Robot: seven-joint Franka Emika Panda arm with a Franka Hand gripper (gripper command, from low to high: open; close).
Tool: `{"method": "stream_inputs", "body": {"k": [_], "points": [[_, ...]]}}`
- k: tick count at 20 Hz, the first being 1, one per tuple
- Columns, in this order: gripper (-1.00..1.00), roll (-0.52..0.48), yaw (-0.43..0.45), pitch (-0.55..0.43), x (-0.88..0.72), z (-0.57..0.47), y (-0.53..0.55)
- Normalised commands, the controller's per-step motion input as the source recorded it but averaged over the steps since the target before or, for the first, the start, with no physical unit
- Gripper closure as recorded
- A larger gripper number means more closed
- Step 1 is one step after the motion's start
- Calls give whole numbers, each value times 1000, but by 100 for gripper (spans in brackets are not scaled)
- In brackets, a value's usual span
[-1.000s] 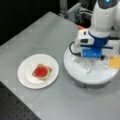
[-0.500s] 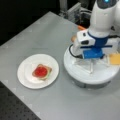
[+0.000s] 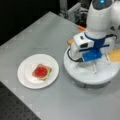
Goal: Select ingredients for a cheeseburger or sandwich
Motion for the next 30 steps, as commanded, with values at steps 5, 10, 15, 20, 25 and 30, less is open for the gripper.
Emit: {"method": "stream_inputs", "body": {"k": [5, 10, 15, 20, 25, 30], "points": [[-100, 84, 313, -76, 5, -198, 109], [-100, 99, 319, -70, 21, -190, 115], [-100, 105, 302, -80, 33, -174, 125], [-100, 113, 235, -61, 14, -177, 148], [-100, 113, 216, -54, 3, -175, 160], [-100, 111, 263, -57, 31, -183, 167]]}}
